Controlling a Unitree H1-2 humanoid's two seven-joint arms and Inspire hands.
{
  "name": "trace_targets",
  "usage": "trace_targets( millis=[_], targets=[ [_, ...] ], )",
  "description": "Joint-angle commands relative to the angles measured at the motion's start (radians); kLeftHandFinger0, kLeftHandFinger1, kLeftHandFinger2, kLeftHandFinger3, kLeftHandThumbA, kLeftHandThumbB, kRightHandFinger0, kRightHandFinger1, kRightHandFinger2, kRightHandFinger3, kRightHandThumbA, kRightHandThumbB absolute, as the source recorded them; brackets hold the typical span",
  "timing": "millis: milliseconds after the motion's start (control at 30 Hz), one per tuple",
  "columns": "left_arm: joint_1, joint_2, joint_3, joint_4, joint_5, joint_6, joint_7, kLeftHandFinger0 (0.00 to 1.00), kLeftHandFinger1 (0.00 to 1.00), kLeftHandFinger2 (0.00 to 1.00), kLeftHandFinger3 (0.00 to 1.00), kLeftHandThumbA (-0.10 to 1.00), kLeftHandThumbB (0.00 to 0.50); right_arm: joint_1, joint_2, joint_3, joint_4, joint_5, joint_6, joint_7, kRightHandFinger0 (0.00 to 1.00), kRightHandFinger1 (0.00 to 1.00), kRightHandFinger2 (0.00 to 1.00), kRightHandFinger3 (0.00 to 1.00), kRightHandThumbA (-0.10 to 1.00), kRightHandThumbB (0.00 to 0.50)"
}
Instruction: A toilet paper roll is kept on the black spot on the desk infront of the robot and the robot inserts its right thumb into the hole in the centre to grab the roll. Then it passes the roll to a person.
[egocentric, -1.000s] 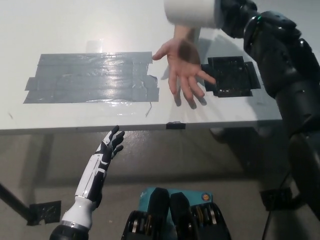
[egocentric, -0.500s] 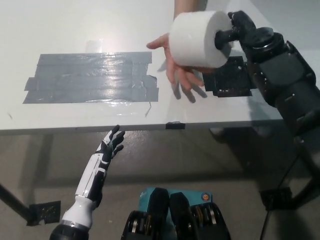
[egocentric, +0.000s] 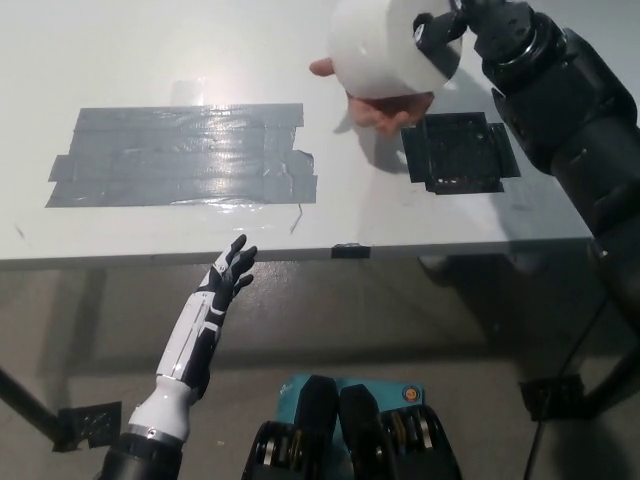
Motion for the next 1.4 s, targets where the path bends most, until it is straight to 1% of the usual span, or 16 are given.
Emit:
trace_targets(
  millis=[0, 67, 133, 267, 367, 467, 533, 633, 800, 900, 967, 1067, 1133, 1200, 1300, 1367],
  targets=[
    [-0.031, 0.008, -0.004, -0.034, 0.009, 0.009, -0.015, 1.00, 1.00, 1.00, 1.00, 1.00, 0.241, -0.167, -0.020, 0.019, 0.017, -0.062, 0.016, 0.260, 1.00, 1.00, 1.00, 1.00, 0.26, 0.425],
    [-0.035, 0.011, -0.004, -0.030, 0.010, 0.007, -0.017, 1.00, 1.00, 1.00, 1.00, 1.00, 0.228, -0.186, -0.032, 0.014, 0.015, -0.061, 0.029, 0.293, 1.00, 1.00, 1.00, 1.00, 0.25, 0.471],
    [-0.035, 0.010, -0.004, -0.030, 0.008, 0.009, -0.017, 1.00, 1.00, 1.00, 1.00, 1.00, 0.233, -0.207, -0.048, 0.028, 0.010, -0.078, 0.051, 0.345, 1.00, 1.00, 1.00, 1.00, 0.28, 0.458],
    [-0.044, 0.012, -0.007, -0.023, 0.010, 0.005, -0.020, 1.00, 1.00, 1.00, 1.00, 1.00, 0.226, -0.237, -0.095, 0.045, -0.010, -0.090, 0.059, 0.465, 1.00, 1.00, 1.00, 1.00, 0.41, 0.456],
    [-0.042, 0.012, -0.007, -0.023, 0.009, 0.008, -0.020, 1.00, 1.00, 1.00, 1.00, 1.00, 0.240, -0.254, -0.129, 0.058, -0.036, -0.100, 0.067, 0.518, 1.00, 1.00, 1.00, 1.00, 0.60, 0.499],
    [-0.039, 0.011, -0.009, -0.022, 0.012, 0.009, -0.019, 1.00, 1.00, 1.00, 1.00, 1.00, 0.241, -0.272, -0.167, 0.030, -0.070, -0.080, 0.079, 0.539, 1.00, 1.00, 1.00, 1.00, 0.62, 0.500],
    [-0.041, 0.014, -0.006, -0.021, 0.009, 0.007, -0.020, 1.00, 1.00, 1.00, 1.00, 1.00, 0.234, -0.309, -0.212, 0.009, -0.122, -0.063, 0.099, 0.600, 1.00, 1.00, 1.00, 1.00, 0.69, 0.500],
    [-0.046, 0.014, -0.004, -0.013, -0.001, 0.000, -0.023, 1.00, 1.00, 1.00, 1.00, 1.00, 0.238, -0.329, -0.276, -0.014, -0.264, -0.052, 0.155, 0.630, 1.00, 1.00, 1.00, 1.00, 0.72, 0.500],
    [-0.042, 0.017, -0.002, -0.007, 0.004, -0.008, -0.019, 1.00, 1.00, 1.00, 1.00, 1.00, 0.220, -0.321, -0.389, -0.093, -0.582, -0.024, 0.288, 0.643, 1.00, 1.00, 1.00, 1.00, 0.67, 0.500],
    [-0.038, 0.017, -0.002, -0.007, 0.010, -0.008, -0.014, 1.00, 1.00, 1.00, 1.00, 1.00, 0.234, -0.298, -0.435, -0.124, -0.741, -0.034, 0.297, 0.640, 1.00, 1.00, 1.00, 1.00, 0.71, 0.477],
    [-0.035, 0.018, -0.002, -0.009, 0.011, -0.009, -0.015, 1.00, 1.00, 1.00, 1.00, 1.00, 0.233, -0.252, -0.472, -0.185, -0.894, -0.023, 0.297, 0.608, 1.00, 1.00, 1.00, 1.00, 0.74, 0.475],
    [-0.048, 0.016, 0.000, -0.006, 0.005, -0.004, -0.015, 1.00, 1.00, 1.00, 1.00, 1.00, 0.214, -0.138, -0.513, -0.290, -1.174, -0.013, 0.297, 0.549, 1.00, 1.00, 1.00, 1.00, 0.86, 0.451],
    [-0.067, 0.017, 0.004, -0.003, -0.001, 0.002, -0.016, 1.00, 1.00, 1.00, 1.00, 1.00, 0.225, -0.055, -0.521, -0.360, -1.355, -0.005, 0.297, 0.526, 1.00, 1.00, 1.00, 1.00, 0.91, 0.431],
    [-0.079, 0.018, 0.006, 0.003, 0.002, 0.000, -0.015, 1.00, 1.00, 1.00, 1.00, 1.00, 0.217, 0.076, -0.528, -0.430, -1.605, -0.017, 0.297, 0.501, 1.00, 1.00, 1.00, 1.00, 1.00, 0.455],
    [-0.093, 0.016, 0.007, 0.017, 0.001, -0.005, -0.013, 1.00, 1.00, 1.00, 1.00, 1.00, 0.219, 0.266, -0.492, -0.525, -1.883, 0.018, 0.297, 0.459, 1.00, 1.00, 1.00, 1.00, 0.97, 0.447],
    [-0.100, 0.013, 0.010, 0.024, -0.003, -0.006, -0.011, 1.00, 1.00, 1.00, 1.00, 1.00, 0.202, 0.408, -0.446, -0.565, -2.040, 0.037, 0.297, 0.422, 1.00, 1.00, 1.00, 1.00, 0.97, 0.470]
  ],
)
